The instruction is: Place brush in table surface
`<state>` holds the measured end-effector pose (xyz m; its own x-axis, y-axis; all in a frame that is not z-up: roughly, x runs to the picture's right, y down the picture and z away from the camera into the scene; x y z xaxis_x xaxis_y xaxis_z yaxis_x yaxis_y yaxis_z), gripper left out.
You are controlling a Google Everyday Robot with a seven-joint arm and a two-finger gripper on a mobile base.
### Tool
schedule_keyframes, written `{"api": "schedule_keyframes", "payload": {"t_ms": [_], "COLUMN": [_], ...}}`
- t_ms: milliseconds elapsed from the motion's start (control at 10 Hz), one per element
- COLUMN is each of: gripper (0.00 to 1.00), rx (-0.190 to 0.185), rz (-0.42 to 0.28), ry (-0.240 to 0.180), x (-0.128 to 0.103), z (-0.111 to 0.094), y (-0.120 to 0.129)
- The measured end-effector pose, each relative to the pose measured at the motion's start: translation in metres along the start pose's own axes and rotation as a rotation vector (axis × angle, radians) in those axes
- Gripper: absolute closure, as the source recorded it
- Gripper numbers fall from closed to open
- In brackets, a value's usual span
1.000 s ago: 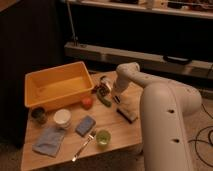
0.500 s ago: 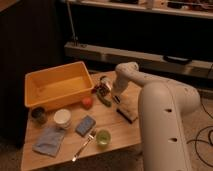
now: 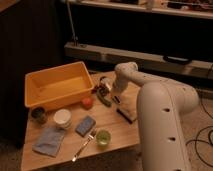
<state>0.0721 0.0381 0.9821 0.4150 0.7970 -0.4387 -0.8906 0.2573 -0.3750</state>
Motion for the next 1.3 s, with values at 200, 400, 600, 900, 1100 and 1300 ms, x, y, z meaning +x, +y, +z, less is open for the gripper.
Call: {"api": "schedule_keyframes", "payload": {"t_ms": [200, 400, 600, 900, 1100, 1300], "gripper": [0.56, 0.56, 0.56, 0.56, 0.56, 0.57], "rx": [0.0, 0.002, 0.001, 0.001, 0.003, 0.004], "rz": [0.001, -0.001, -0.005, -0.003, -0.004, -0.004], "ry": [0.007, 0.013, 0.015, 0.03, 0.03, 0.03], "x": [0.0, 0.0008, 0.0003, 0.001, 0.0012, 0.0011], "z": [0.0019, 0.0024, 0.0006, 0.0049, 0.0026, 0.0021], "y": [0.0003, 0.0, 0.0021, 0.0015, 0.0008, 0.0005]}}
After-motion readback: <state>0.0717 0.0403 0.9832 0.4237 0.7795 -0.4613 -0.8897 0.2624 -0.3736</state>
